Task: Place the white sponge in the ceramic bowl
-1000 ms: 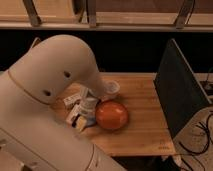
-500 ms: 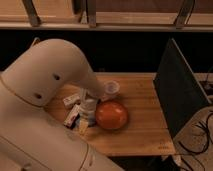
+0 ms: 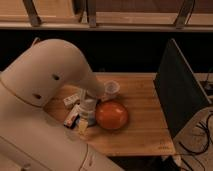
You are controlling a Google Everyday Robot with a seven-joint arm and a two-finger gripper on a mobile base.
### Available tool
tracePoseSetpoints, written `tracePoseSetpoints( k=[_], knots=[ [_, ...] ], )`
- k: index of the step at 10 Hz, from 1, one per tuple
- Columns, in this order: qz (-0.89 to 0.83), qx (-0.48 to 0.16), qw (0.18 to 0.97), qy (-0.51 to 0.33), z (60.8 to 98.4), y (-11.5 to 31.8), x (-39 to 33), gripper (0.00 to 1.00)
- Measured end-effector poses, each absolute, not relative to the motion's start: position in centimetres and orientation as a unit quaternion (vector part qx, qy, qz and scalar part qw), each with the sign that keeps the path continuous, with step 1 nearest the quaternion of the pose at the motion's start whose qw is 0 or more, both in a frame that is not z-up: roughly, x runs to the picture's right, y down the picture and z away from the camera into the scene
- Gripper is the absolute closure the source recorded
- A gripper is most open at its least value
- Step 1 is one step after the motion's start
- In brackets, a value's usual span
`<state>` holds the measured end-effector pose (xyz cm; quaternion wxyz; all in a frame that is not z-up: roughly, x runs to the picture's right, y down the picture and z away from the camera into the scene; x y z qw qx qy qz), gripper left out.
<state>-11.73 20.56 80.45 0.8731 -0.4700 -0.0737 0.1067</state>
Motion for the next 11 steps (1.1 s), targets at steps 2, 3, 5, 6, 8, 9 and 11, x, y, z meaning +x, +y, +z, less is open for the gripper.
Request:
tracePoseSetpoints(
  k=[2,3,5,6,8,9,11],
  knots=[
    [0.106,-0.469,0.874,-0.074,80.5,20.5,-11.8,0.37],
    [0.104,-0.463,0.877,-0.07,80.8,20.3,-11.6,0.37],
    [0.07,-0.43,0.9,-0.031,82.7,18.9,-9.5,0.37],
    [0.056,-0.417,0.907,-0.018,83.2,18.2,-9.0,0.37],
    [0.035,-0.39,0.92,0.0,83.7,16.3,-8.1,0.37],
    [0.03,-0.377,0.926,-0.007,83.4,15.3,-8.6,0.37],
    [0.026,-0.374,0.927,-0.032,82.9,15.5,-9.9,0.37]
  ],
)
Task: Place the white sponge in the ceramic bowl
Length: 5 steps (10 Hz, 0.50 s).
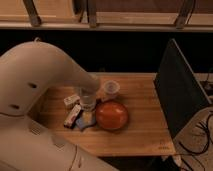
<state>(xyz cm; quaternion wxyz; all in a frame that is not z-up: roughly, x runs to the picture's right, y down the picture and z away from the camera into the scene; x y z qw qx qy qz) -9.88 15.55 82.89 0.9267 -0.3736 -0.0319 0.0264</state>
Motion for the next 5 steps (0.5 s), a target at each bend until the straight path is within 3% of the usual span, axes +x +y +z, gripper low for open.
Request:
tracePoseSetpoints(
  k=[5],
  knots=[
    [0.005,-0.412,0.908,-0.068,82.9,19.6,-11.3,0.37]
  ],
)
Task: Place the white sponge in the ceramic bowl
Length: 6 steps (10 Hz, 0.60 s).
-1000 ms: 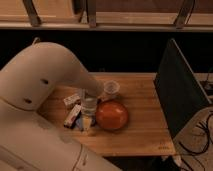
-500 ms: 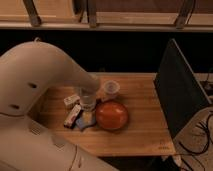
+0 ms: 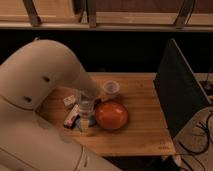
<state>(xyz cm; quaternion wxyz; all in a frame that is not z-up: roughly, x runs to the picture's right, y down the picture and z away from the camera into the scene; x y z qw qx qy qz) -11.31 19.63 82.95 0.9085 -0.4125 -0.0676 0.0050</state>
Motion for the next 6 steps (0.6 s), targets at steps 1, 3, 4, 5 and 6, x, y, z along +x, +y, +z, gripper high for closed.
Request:
tracePoseSetpoints(
  k=[1,3,4,5,6],
  knots=[
    [-0.004,-0.417,0.907,-0.065,83.3,19.8,-11.2,0.37],
    [-0.028,-0.422,0.904,-0.056,83.9,19.8,-11.1,0.37],
    [-0.04,-0.425,0.903,-0.048,84.2,19.8,-11.3,0.37],
    [-0.052,-0.426,0.902,-0.041,84.5,19.7,-11.6,0.37],
    [-0.053,-0.432,0.9,-0.041,84.9,20.1,-12.0,0.37]
  ],
)
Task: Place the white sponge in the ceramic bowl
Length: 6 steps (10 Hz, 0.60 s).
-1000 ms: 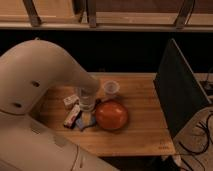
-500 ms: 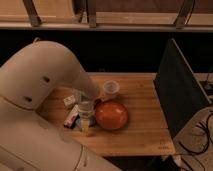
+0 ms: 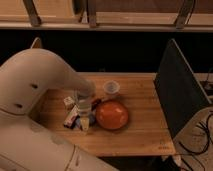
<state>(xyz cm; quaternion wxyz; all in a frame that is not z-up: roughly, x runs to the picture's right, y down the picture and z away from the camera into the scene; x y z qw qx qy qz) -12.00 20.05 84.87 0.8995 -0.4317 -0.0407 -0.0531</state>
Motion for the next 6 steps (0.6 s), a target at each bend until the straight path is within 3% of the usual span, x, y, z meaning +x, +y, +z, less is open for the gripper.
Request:
tracePoseSetpoints(
  k=[2,6],
  knots=[
    [-0.051,-0.445,0.893,-0.046,85.2,20.9,-12.6,0.4],
    [-0.042,-0.461,0.884,-0.064,86.0,21.3,-13.6,0.79]
  ],
)
